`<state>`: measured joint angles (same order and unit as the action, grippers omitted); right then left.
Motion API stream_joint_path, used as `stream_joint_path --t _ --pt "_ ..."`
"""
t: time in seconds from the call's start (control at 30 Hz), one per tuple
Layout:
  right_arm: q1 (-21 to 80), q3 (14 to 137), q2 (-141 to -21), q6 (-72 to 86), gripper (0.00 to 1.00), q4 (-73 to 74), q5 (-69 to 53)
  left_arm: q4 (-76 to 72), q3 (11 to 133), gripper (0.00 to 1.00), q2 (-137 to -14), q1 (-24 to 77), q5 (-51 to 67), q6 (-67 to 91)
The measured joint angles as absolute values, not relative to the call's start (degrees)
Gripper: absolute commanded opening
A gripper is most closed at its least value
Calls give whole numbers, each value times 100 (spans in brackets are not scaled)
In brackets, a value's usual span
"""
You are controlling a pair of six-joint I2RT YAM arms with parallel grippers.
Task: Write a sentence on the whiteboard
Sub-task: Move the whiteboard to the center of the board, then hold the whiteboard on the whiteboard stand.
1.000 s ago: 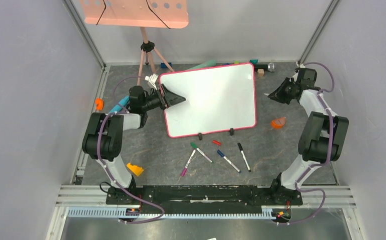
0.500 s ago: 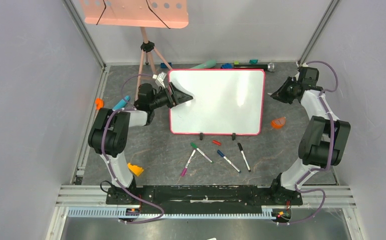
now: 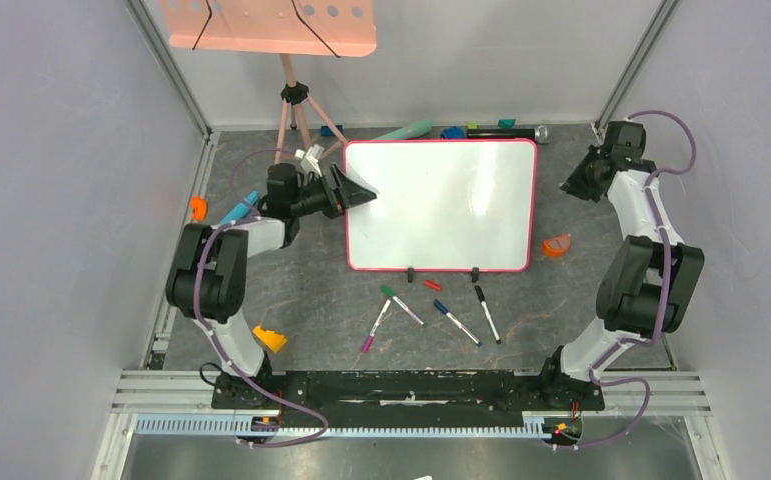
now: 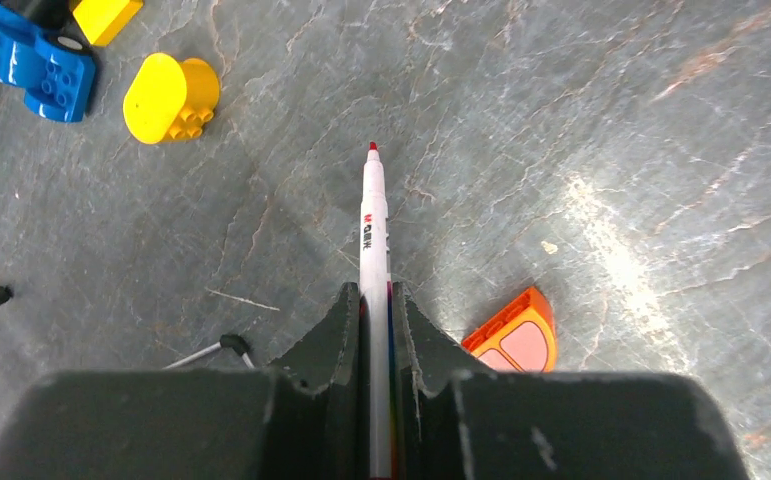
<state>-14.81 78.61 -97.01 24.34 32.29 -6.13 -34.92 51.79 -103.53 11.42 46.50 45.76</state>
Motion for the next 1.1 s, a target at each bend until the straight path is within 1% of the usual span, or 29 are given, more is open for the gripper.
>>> stream_joint_path --t 0.27,0.47,0.67,0.8,0.97,1.1 --pt "-1483 7972 -9391 2600 0 3448 -239 -2493 5105 97 -9415 655 4530 4191" --pt "-1415 7439 -8750 2742 0 3474 -148 -1763 4499 98 -8283 650 4167 4082" --pt "-1321 7052 -8171 2742 0 3548 -137 -891 4239 100 -7275 650 3732 3758" --pt "-1278 7032 -7848 2742 0 3570 -172 -650 4077 100 -6836 650 3529 3610" --pt "-1114 7032 -7422 2810 0 3566 -296 -657 3721 100 -6582 650 3343 3618" --pt "-937 6899 -6954 3030 0 3406 -521 -541 3579 100 -6337 650 2978 3601"
